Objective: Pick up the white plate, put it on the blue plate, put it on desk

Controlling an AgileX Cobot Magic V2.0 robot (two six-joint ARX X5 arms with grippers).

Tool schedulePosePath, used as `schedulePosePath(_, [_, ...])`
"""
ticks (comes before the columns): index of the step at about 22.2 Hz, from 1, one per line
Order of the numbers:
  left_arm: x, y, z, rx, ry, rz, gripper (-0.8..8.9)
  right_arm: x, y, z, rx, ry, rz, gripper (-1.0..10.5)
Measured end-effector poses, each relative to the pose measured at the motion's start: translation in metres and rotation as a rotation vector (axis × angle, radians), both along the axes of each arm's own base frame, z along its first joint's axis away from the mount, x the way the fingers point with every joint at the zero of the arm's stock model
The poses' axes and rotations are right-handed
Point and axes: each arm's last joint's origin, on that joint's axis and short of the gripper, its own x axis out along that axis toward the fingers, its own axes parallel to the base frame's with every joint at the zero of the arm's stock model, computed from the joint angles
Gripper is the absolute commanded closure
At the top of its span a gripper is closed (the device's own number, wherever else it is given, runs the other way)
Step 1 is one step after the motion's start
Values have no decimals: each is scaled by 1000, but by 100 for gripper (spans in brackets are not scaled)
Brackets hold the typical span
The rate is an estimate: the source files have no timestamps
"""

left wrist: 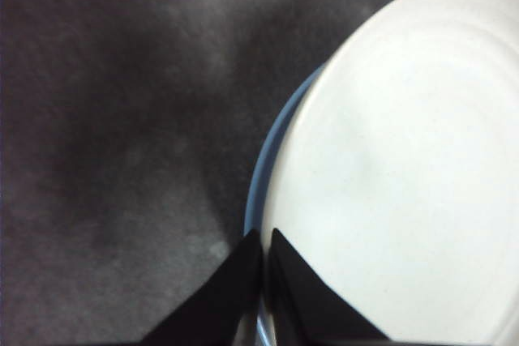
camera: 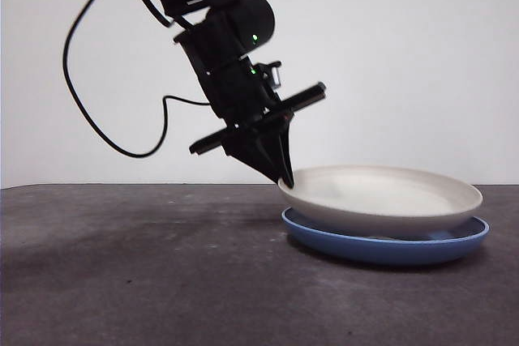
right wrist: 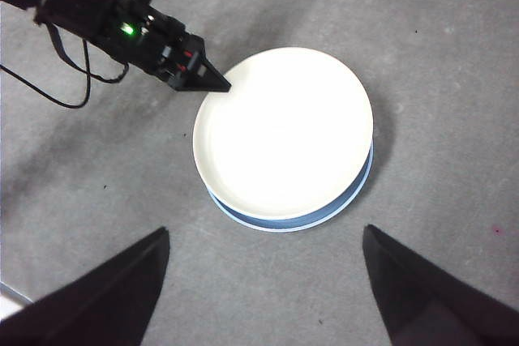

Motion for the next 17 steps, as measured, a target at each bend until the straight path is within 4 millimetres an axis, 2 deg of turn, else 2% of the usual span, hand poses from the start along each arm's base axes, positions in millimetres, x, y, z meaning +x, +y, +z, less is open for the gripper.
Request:
schedulePosePath(8, [-1,-3,-9,41,3,8,795,0,0,0,0,0,0,566])
schedulePosePath(12, [-5,-10,-9,41,0,-13,586,0,0,0,0,0,0,566])
schedulePosePath(13, [-7,-13,-9,41,0,-22,558,0,0,0,0,0,0,566])
schedulePosePath(17, [-10,-16,-7,49,1,-41,558,0,0,0,0,1,0,566])
